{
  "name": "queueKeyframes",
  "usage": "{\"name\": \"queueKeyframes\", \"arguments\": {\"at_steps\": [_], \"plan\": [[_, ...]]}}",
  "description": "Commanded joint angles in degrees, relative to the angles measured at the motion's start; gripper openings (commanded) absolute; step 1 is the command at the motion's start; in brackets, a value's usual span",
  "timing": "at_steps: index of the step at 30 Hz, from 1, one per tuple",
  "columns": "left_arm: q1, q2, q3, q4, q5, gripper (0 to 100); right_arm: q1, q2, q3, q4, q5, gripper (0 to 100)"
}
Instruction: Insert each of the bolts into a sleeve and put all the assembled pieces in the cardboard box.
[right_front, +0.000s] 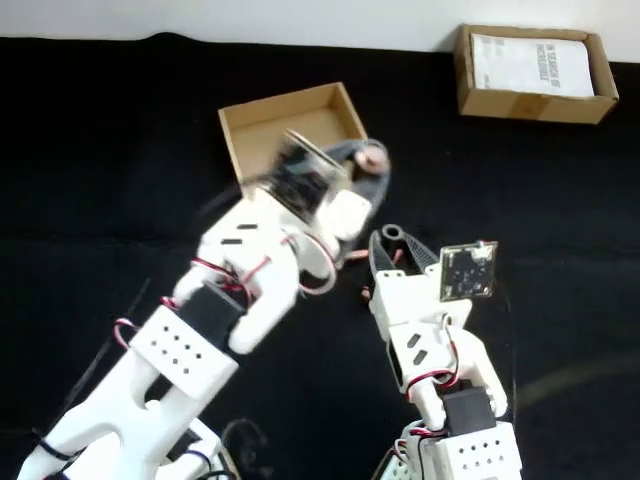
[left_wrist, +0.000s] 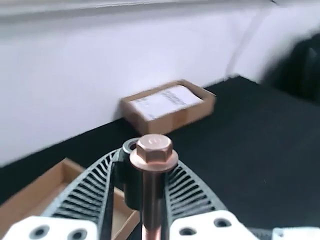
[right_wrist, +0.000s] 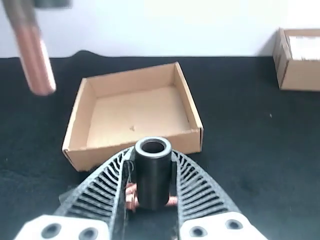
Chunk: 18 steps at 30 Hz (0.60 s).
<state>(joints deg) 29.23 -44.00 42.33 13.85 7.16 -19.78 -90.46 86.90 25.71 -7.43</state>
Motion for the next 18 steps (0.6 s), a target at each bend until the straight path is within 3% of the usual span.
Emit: {"name": "queueKeyframes", "arguments": {"at_steps": [1, 5, 8, 15, 18], "plan": [[-4.88, -2.42, -0.75, -0.97, 7.56, 1, -0.75, -0.57, 1.27, -5.32, 0.7, 0.8], [-5.05, -2.42, -2.59, 3.87, 12.92, 1, -3.82, -0.57, 2.86, -7.08, 2.11, 0.8], [-1.45, -2.42, -2.95, 6.33, 17.32, 1, -5.41, -0.4, 2.86, -7.52, 1.93, 0.8], [4.44, -2.24, -1.36, 4.13, 16.97, 1, -6.02, -0.31, 2.95, -7.08, 1.85, 0.8], [7.08, -0.75, -1.63, 1.14, 11.87, 1, -6.02, -0.48, 2.86, -7.08, 1.85, 0.8]]}}
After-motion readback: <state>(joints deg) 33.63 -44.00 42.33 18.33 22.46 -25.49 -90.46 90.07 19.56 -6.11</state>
